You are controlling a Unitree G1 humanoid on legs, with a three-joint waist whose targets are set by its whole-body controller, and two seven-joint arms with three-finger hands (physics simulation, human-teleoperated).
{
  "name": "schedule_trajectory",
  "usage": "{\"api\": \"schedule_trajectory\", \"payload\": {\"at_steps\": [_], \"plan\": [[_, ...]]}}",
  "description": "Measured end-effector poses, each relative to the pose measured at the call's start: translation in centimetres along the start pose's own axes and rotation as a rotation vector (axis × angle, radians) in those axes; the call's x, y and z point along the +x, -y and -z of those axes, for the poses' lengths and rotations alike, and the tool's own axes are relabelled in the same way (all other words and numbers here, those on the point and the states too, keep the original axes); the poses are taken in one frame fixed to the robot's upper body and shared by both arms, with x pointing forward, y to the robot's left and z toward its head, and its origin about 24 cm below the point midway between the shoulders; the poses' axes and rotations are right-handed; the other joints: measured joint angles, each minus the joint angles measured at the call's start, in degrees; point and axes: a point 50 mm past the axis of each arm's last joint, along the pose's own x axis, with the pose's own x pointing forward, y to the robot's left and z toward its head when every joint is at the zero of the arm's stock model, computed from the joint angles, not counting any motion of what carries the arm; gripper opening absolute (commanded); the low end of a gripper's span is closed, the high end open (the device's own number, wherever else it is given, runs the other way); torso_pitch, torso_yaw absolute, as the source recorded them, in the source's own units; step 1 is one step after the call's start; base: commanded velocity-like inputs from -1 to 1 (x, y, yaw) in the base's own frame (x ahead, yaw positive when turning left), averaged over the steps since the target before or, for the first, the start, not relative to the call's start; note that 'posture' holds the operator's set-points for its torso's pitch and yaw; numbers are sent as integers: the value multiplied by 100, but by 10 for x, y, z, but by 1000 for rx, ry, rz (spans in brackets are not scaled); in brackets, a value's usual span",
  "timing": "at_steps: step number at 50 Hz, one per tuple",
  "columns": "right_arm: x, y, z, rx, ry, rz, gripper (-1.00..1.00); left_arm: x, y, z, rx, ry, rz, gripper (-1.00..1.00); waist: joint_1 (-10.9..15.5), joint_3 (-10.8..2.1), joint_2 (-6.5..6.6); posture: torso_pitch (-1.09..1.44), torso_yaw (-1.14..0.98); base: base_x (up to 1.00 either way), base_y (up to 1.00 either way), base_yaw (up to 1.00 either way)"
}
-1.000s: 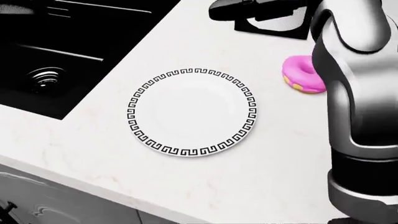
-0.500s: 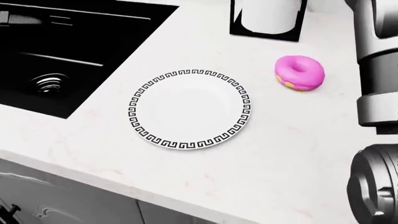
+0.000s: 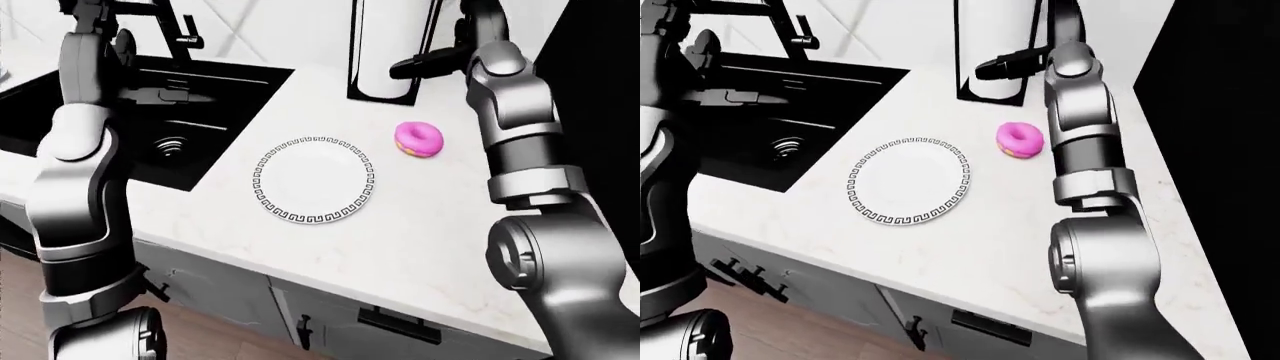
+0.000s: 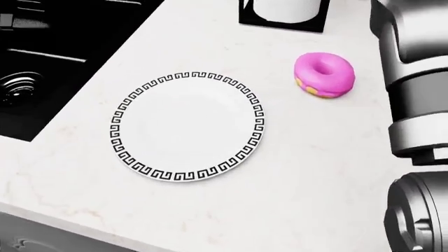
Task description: Place the pastries on the plates.
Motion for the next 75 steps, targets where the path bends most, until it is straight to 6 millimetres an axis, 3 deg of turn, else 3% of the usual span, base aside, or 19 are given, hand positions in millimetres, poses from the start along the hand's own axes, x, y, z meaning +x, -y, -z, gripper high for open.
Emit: {"api": "schedule_trajectory", "payload": {"at_steps": [7,16,27,35,52,57,62,65,72,75], "plan": [[4,-4,23,-59,-74,0,100,-1,-2,-2,0,28,-10,100,2,-107,16,0,0,0,0,0],[3,-3,70,-105,-217,19,100,-1,-3,5,-2,0,-16,100,15,-72,-6,0,0,0,0,0],[3,-3,80,-169,-249,22,100,-2,-3,5,-2,5,-14,100,35,-116,-19,0,0,0,0,0],[-1,-5,98,-233,-332,10,100,0,-1,5,-3,3,-12,100,52,-128,-27,0,0,0,0,0],[-4,-10,106,-355,-416,-63,100,-1,-2,9,-7,1,-11,100,31,-159,13,0,0,0,0,0],[-5,-14,108,-378,-426,-96,61,-2,-2,10,-8,-5,-9,100,28,-153,32,0,0,0,0,0],[-4,-16,105,-398,-418,-112,44,-3,-3,11,-11,-8,-9,100,25,-156,44,0,0,0,0,0],[-4,-16,102,-404,-403,-113,19,-3,-3,12,-10,-10,-10,100,24,-165,46,0,0,0,0,0],[-2,-17,98,-427,-384,-116,-12,-4,-5,10,-9,-7,-15,100,17,-179,33,0,0,0,0,0],[-2,-17,97,-438,-379,-121,-40,-4,-6,8,-8,-2,-18,100,17,-179,34,0,0,0,0,0]]}}
